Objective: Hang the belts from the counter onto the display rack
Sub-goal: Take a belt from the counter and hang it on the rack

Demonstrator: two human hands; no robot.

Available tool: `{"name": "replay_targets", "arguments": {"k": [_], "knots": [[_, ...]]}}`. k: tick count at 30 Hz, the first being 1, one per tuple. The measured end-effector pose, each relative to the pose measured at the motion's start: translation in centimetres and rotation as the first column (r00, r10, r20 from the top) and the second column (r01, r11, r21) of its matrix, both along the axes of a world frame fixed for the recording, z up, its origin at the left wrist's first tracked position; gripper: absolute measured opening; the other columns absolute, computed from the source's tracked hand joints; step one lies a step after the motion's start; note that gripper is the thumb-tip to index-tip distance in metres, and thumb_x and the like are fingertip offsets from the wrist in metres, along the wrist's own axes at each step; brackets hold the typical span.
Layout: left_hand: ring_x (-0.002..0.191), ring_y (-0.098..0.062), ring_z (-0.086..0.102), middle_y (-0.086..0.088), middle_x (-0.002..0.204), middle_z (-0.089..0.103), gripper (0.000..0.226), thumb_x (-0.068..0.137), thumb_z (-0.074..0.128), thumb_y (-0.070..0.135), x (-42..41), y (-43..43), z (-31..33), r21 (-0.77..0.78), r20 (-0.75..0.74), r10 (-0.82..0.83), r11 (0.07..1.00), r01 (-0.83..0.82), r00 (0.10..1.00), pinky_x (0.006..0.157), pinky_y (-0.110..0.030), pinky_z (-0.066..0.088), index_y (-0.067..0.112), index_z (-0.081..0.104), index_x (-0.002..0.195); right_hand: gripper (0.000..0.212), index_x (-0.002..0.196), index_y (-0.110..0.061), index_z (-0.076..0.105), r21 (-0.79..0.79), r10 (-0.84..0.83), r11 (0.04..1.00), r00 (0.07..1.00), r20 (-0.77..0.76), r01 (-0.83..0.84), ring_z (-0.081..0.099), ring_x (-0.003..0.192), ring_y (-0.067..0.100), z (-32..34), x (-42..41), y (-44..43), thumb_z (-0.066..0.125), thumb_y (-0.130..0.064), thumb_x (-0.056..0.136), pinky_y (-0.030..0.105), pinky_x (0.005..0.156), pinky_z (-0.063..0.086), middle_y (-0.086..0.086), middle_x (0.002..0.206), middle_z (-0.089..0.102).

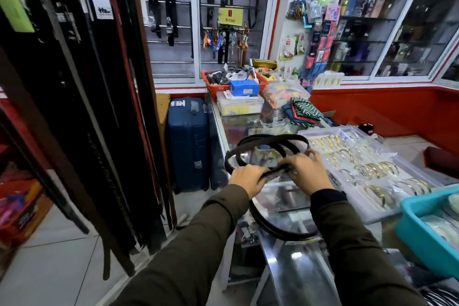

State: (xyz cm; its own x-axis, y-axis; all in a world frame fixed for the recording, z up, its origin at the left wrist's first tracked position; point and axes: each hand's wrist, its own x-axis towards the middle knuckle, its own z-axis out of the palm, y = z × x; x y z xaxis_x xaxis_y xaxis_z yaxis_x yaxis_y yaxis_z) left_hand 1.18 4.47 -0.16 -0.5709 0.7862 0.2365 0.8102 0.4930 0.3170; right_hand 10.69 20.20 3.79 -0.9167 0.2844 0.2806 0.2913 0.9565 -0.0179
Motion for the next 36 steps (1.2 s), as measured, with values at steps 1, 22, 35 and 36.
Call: {"name": "replay_targets", "arguments": {"k": [1, 22, 35, 36], "knots": [[0.102, -0.038, 0.066, -0.012, 0.113, 0.073, 0.034, 0.101, 0.051, 0.031, -0.2, -0.9, 0.5, 0.057, 0.030, 0.026, 0.998, -0.028, 0.999, 0.079, -0.044, 0.053, 0.022, 0.063, 0.131, 0.035, 0.113, -0.032, 0.070, 0.000, 0.035, 0.999, 0.999, -0.033, -0.035, 0.060, 0.118, 0.019, 0.8, -0.6, -0.6, 0.063, -0.011, 0.086, 0.036, 0.107, 0.017, -0.004, 0.114, 0.074], [0.102, -0.011, 0.070, 0.002, 0.110, 0.077, 0.042, 0.090, 0.067, 0.046, -1.3, -21.3, 5.8, 0.499, 0.389, 0.413, 0.657, -0.565, 0.824, 0.088, -0.026, 0.055, 0.019, 0.072, 0.120, 0.026, 0.111, -0.013, 0.068, -0.812, 0.240, 0.074, 0.800, -0.549, -0.579, 0.070, 0.097, 0.024, 5.9, -10.6, -20.9, 0.072, -0.007, 0.086, 0.024, 0.073, 0.060, 0.013, 0.105, 0.071], [0.086, -0.006, 0.075, 0.005, 0.090, 0.080, 0.028, 0.081, 0.081, 0.038, -0.7, -33.0, 14.7, 0.748, 0.340, 0.498, 0.371, -0.550, 0.798, 0.084, -0.037, 0.062, 0.019, 0.080, 0.101, 0.031, 0.114, -0.003, 0.070, -0.739, 0.387, -0.093, 0.660, -0.644, -0.667, 0.073, 0.098, 0.023, 13.3, -13.0, -31.1, 0.074, -0.005, 0.084, 0.035, 0.085, 0.062, 0.019, 0.110, 0.074], [0.092, -0.008, 0.075, 0.001, 0.094, 0.079, 0.023, 0.085, 0.078, 0.025, -0.8, -33.5, 15.7, 0.789, 0.359, 0.419, 0.342, -0.511, 0.834, 0.088, -0.039, 0.062, 0.015, 0.079, 0.105, 0.030, 0.114, -0.002, 0.070, -0.728, 0.387, -0.118, 0.644, -0.660, -0.675, 0.074, 0.094, 0.020, 14.1, -13.1, -32.0, 0.074, -0.004, 0.084, 0.031, 0.081, 0.063, 0.020, 0.107, 0.074]]}}
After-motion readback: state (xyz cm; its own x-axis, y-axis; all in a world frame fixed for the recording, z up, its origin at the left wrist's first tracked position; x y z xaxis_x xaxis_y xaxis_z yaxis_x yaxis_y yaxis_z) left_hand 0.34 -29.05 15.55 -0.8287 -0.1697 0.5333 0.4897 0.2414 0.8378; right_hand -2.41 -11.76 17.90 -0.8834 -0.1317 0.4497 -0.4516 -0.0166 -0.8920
